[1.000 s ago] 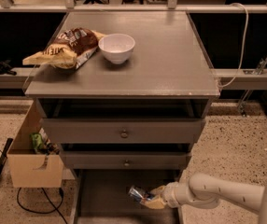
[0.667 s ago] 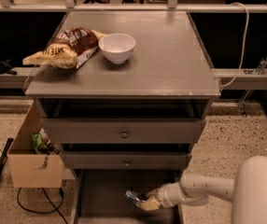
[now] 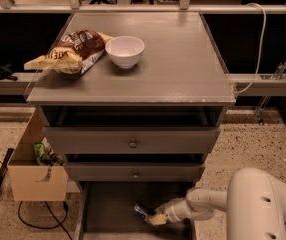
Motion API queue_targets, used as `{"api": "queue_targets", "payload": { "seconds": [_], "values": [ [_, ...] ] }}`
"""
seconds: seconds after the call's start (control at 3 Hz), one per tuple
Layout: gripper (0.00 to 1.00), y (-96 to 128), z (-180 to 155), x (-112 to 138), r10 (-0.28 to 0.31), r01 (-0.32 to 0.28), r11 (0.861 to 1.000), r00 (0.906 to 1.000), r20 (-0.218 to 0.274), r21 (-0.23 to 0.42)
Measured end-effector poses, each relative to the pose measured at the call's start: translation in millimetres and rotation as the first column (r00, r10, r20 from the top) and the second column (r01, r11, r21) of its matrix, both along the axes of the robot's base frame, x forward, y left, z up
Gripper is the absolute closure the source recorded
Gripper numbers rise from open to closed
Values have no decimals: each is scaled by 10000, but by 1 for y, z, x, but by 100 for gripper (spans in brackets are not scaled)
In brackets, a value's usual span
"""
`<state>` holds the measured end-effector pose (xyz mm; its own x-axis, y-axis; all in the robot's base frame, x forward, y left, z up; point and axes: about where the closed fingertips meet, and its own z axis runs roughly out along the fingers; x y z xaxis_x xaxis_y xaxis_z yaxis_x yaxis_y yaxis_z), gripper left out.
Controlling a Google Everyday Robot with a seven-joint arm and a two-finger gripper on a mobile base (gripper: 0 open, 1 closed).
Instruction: Place redbull can into bottom drawer
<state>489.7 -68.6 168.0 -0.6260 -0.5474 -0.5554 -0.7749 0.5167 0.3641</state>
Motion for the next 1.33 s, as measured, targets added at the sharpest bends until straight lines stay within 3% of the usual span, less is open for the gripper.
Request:
{"api": "queue_targets", "payload": {
  "seconds": [0.33, 1.0, 1.33],
  "values": [
    [82, 0, -1, 0, -8, 8, 10000, 10000, -3, 3],
    [35, 0, -1, 0, -7, 7, 10000, 10000, -3, 4],
    [4, 0, -1, 0, -6, 6, 10000, 10000, -4, 4]
  ]
}}
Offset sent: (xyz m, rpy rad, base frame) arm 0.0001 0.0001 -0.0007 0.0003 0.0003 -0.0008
